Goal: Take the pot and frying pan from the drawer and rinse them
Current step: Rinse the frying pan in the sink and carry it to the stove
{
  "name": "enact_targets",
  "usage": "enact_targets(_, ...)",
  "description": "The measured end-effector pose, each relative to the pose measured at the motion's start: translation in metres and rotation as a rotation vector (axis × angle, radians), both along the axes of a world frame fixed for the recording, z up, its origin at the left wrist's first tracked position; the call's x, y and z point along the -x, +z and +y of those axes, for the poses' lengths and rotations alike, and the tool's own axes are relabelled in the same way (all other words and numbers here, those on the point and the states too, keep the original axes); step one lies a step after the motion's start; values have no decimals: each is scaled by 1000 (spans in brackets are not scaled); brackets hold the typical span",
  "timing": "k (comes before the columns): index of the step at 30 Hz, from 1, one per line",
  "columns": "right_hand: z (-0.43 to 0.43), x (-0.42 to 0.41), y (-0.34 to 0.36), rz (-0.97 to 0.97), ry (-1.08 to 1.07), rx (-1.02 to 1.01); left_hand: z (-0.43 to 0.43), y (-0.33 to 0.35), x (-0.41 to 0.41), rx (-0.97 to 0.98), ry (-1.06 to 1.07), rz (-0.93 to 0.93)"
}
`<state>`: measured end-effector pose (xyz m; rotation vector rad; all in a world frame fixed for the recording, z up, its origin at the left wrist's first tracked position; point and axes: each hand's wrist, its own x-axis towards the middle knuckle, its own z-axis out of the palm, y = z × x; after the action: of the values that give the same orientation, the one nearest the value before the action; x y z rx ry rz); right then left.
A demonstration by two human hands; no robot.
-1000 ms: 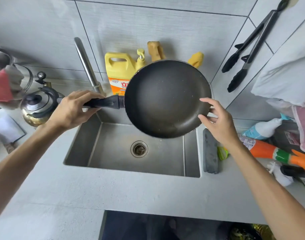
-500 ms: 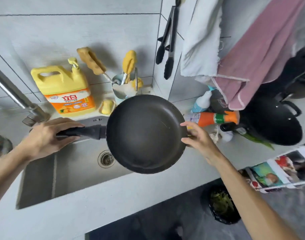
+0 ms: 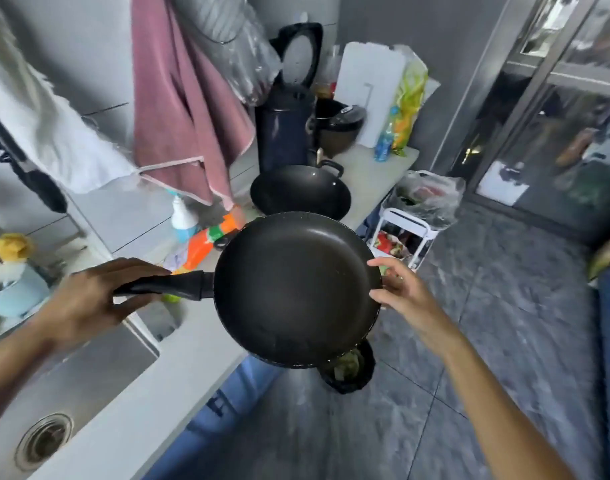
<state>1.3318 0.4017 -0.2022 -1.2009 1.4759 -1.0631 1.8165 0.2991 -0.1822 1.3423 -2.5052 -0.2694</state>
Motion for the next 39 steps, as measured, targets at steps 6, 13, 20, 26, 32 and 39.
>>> enact_targets(6,86,155,0,-29,-310,9,-35,-2,213,57,-223,31)
enact_targets(13,171,287,-17,-42,-599,-2,-76,-21,431,41,-533,35)
enact_targets(20,212,384,-35,-57,-900,10,-112,-50,638,58,-746,119)
enact_targets(26,236,445,-35,-63,-1100,42,-156,-57,814,-99,-1056,42)
enact_targets(32,285,479,-29,-77,-1359,42,-95,-28,977,-25,-1321,95)
enact_targets(39,389,491,-41,-18,-1656,39,35,-48,1127,-48,-1610,117)
